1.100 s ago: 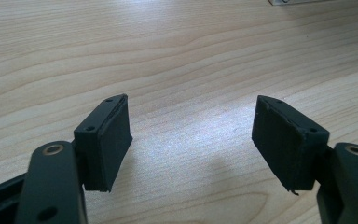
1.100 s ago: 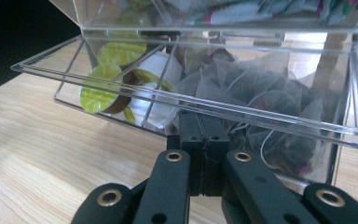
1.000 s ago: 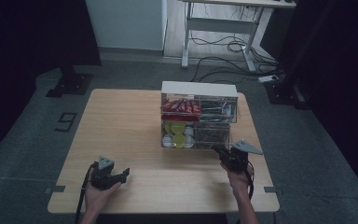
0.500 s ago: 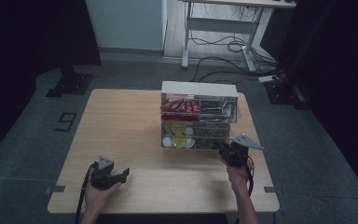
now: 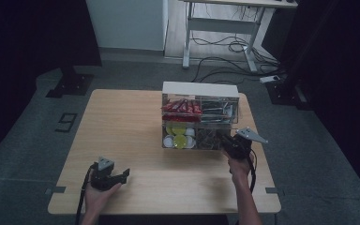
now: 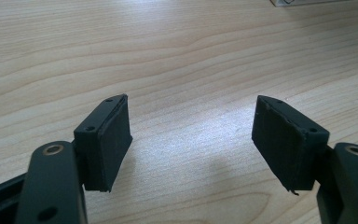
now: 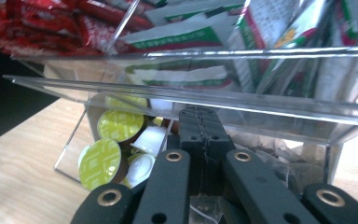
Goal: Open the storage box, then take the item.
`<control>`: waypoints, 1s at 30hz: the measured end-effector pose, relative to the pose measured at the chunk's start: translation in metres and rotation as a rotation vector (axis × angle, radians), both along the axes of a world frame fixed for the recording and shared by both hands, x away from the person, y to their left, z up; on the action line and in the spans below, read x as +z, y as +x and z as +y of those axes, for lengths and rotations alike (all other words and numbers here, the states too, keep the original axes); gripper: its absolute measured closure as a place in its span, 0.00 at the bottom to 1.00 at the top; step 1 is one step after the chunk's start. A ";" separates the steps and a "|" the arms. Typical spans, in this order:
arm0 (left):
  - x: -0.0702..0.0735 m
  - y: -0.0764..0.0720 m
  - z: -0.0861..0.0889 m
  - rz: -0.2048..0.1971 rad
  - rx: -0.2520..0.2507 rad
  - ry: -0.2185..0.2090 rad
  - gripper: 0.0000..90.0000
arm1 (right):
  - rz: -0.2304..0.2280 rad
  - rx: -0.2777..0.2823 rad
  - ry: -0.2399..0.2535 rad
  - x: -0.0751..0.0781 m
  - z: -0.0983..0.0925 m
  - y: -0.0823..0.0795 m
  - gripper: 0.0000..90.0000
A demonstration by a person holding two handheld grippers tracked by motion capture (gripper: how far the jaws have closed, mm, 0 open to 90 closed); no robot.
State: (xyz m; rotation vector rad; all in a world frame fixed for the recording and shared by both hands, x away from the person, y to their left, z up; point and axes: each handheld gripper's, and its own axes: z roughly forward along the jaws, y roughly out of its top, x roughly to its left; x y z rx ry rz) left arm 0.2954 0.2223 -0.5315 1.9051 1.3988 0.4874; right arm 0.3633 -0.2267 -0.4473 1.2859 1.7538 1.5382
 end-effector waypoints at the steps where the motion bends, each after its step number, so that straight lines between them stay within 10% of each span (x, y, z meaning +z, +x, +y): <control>1: 0.000 0.000 0.000 0.000 0.000 0.000 0.31 | 0.000 0.000 0.000 0.000 0.000 0.000 0.99; 30: 0.010 -0.002 -0.021 -0.024 -0.054 -0.016 0.32 | -0.016 -0.017 0.027 -0.003 -0.006 -0.003 0.99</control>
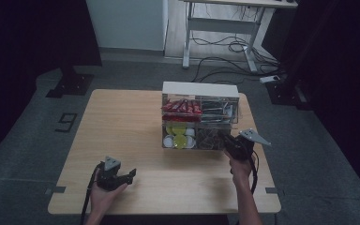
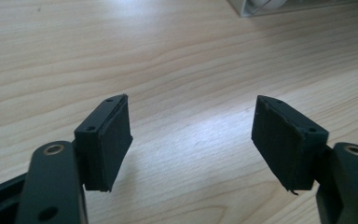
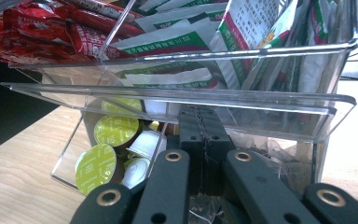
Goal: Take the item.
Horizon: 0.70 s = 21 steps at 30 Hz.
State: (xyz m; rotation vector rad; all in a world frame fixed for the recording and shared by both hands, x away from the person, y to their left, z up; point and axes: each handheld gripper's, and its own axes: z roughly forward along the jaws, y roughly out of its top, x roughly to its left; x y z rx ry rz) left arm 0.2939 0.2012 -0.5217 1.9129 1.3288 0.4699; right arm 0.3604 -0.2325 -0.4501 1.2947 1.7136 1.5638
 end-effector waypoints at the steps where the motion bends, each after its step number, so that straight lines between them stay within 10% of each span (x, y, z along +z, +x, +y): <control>1: 0.001 0.000 -0.001 -0.001 -0.004 -0.004 0.32 | 0.000 0.001 0.000 0.000 0.000 0.000 0.99; 21: 0.024 0.013 -0.039 -0.036 -0.060 -0.004 0.33 | 0.006 0.005 -0.003 -0.003 -0.001 0.001 0.99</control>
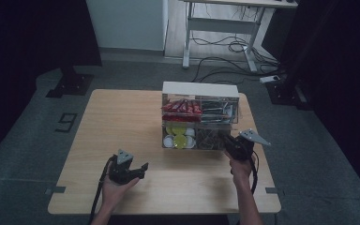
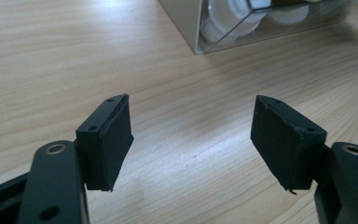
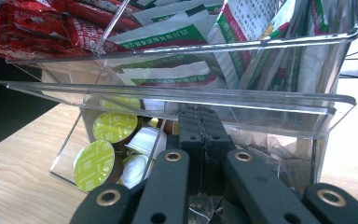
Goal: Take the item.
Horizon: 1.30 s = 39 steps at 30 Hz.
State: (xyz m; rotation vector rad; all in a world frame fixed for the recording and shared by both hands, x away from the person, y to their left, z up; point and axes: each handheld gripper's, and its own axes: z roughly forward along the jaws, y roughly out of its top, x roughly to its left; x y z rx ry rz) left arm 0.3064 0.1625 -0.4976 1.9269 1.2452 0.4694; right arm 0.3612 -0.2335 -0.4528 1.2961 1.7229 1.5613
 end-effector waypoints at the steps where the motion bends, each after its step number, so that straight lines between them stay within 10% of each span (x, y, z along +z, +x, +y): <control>1: 0.002 0.000 -0.001 -0.004 -0.003 0.000 0.33 | -0.001 0.000 0.001 0.000 0.000 0.000 0.99; 39: 0.021 0.021 -0.061 -0.031 -0.083 0.033 0.32 | -0.002 0.007 0.002 0.000 -0.002 -0.001 0.99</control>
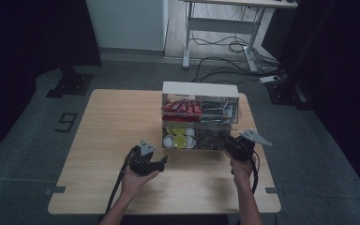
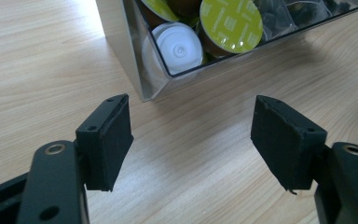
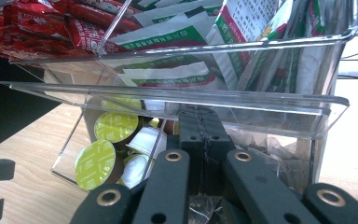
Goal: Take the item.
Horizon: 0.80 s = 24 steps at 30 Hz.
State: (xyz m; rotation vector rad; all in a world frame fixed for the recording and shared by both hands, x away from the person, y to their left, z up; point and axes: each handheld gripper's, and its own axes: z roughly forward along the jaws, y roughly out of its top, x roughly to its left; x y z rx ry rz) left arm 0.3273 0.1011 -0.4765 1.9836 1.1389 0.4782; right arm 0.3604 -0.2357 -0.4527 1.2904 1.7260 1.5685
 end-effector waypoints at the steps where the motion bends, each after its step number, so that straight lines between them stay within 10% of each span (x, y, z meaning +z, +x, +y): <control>1: 0.000 0.001 -0.001 0.000 0.001 -0.004 0.32 | 0.000 0.001 0.000 0.000 0.000 0.000 0.99; 24: 0.004 0.010 -0.020 -0.024 -0.011 0.010 0.33 | 0.001 0.008 0.001 0.000 0.000 0.000 0.99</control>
